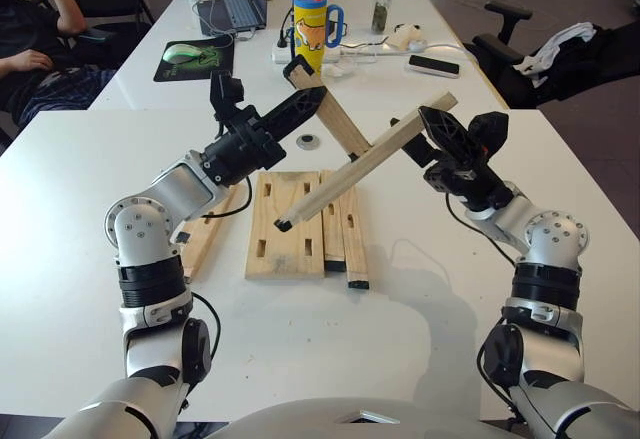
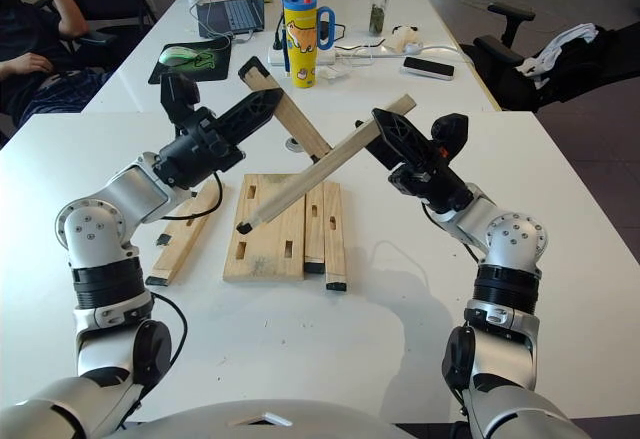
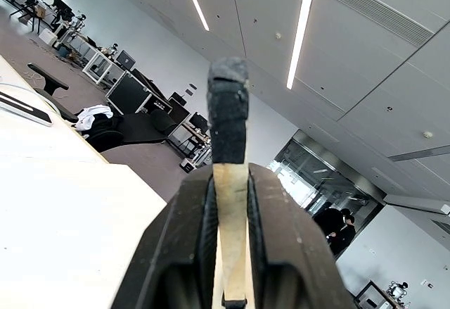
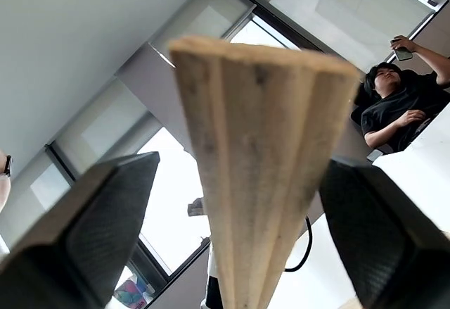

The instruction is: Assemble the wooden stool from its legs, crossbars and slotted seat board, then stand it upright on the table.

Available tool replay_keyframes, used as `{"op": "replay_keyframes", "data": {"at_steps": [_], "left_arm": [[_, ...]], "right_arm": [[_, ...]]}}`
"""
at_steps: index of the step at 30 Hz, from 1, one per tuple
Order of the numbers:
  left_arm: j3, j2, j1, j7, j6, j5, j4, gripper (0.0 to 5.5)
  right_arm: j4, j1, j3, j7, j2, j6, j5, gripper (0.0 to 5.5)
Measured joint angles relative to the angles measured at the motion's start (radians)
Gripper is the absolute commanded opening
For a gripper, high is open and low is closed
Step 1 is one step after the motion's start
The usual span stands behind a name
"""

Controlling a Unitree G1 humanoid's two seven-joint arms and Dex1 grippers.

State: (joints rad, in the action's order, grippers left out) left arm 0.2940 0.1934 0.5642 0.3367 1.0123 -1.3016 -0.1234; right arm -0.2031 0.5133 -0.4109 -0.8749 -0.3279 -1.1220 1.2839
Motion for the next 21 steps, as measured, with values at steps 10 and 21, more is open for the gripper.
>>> {"op": "replay_keyframes", "data": {"at_steps": [10, 21], "left_arm": [[-0.011, 0.009, -0.003, 0.002, 0.002, -0.032, 0.0, 0.42], [0.003, 0.015, -0.01, -0.018, -0.052, -0.026, 0.024, 2.09]], "right_arm": [[0.006, -0.001, 0.018, -0.004, -0.005, 0.002, -0.008, 2.04], [0.006, -0.007, 0.029, -0.02, -0.016, 0.003, -0.023, 2.04]]}}
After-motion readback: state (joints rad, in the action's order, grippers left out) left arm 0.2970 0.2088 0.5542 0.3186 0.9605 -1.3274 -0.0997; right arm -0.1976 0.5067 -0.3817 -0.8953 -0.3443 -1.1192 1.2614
